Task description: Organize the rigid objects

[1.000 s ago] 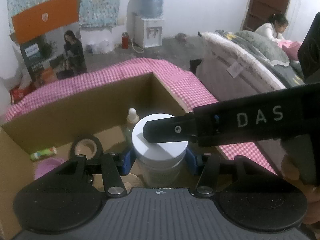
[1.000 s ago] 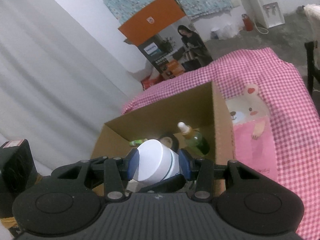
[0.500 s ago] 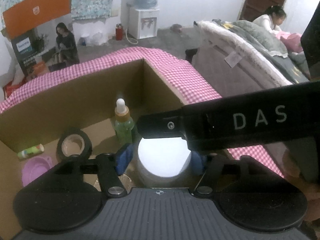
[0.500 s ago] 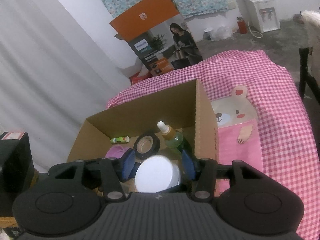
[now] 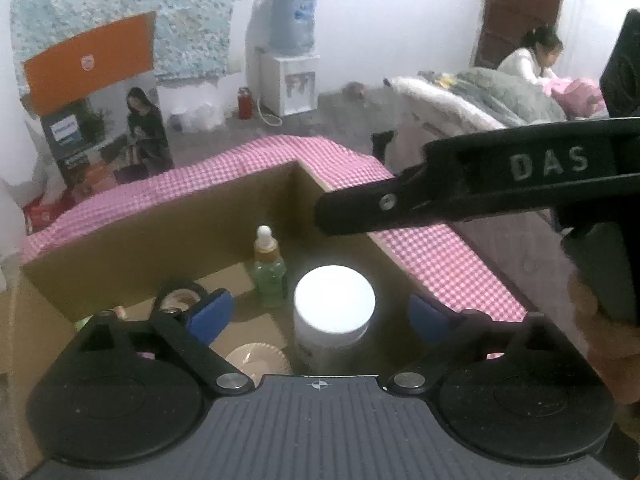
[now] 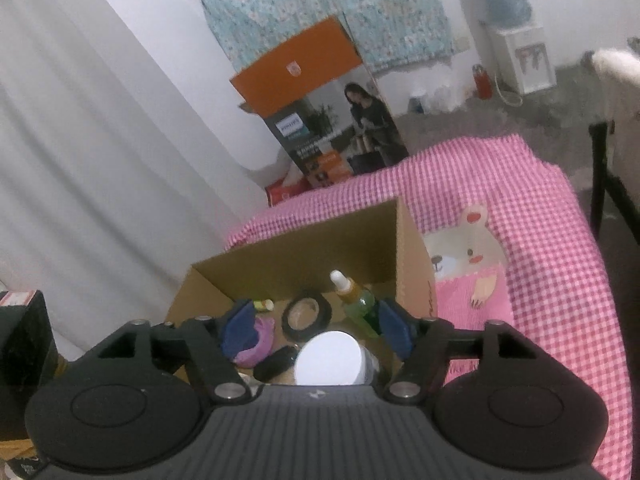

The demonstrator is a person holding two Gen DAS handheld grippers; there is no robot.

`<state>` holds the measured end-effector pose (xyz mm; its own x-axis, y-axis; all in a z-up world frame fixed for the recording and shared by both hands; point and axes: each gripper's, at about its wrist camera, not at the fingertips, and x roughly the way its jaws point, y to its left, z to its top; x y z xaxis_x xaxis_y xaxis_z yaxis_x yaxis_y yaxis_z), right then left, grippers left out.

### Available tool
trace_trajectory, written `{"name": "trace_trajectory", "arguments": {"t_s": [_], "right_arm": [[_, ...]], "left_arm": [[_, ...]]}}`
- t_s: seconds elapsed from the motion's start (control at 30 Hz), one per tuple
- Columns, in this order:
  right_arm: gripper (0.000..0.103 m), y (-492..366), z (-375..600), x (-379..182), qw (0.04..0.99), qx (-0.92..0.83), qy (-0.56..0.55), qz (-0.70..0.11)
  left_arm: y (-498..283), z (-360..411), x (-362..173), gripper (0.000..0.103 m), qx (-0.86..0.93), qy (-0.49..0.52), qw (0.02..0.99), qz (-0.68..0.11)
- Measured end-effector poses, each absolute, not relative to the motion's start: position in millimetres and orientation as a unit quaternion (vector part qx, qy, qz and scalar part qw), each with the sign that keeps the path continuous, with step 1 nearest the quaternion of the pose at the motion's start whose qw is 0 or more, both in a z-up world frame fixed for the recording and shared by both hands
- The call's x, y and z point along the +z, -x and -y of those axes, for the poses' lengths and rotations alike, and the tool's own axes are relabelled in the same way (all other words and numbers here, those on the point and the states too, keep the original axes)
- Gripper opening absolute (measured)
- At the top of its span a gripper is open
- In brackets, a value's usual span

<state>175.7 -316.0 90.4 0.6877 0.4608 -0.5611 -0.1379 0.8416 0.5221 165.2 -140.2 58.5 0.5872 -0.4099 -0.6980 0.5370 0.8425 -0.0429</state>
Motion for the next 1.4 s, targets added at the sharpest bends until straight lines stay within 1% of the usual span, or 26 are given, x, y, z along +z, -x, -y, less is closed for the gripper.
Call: {"name": "trace_trajectory", "arguments": {"t_s": [0.03, 0.1, 0.13, 0.2, 0.4, 0.6, 0.93, 1.13, 1.4], "right_arm": [[0.077, -171.1, 314.7, 94.7, 0.894, 0.168, -0.223, -0.351], [0.085, -163.5, 312.5, 101.9, 0.899, 0.167, -0.218, -0.340], [0.087, -159.4, 311.7, 105.6, 0.902, 0.167, -0.216, -0.335], [0.095, -151.6, 309.2, 111.8, 0.906, 0.167, -0.213, -0.324], [0.103, -124.4, 301.3, 130.5, 0.923, 0.161, -0.197, -0.289], [0.103, -100.7, 290.0, 135.3, 0.929, 0.157, -0.196, -0.272], [0.103, -77.5, 267.7, 129.3, 0.935, 0.114, -0.173, -0.287], [0.103, -71.7, 255.2, 126.5, 0.941, 0.086, -0.145, -0.292], [0.103, -61.0, 241.5, 129.6, 0.954, 0.061, -0.100, -0.276]], "left_arm": [[-162.2, 136.5, 61.2, 0.099, -0.265, -0.083, 0.888, -0.365], [-155.8, 128.1, 66.1, 0.100, -0.262, -0.077, 0.892, -0.360], [-151.7, 123.5, 68.7, 0.100, -0.259, -0.075, 0.894, -0.357], [-144.2, 115.1, 73.0, 0.101, -0.253, -0.073, 0.899, -0.351], [-117.4, 92.5, 84.6, 0.103, -0.229, -0.083, 0.916, -0.320], [-103.9, 76.3, 86.0, 0.103, -0.218, -0.065, 0.920, -0.318], [-92.3, 54.8, 81.7, 0.103, -0.205, -0.047, 0.925, -0.317], [-89.8, 46.3, 81.2, 0.103, -0.189, -0.047, 0.925, -0.327], [-86.3, 41.5, 83.0, 0.103, -0.161, -0.055, 0.930, -0.324]]}}
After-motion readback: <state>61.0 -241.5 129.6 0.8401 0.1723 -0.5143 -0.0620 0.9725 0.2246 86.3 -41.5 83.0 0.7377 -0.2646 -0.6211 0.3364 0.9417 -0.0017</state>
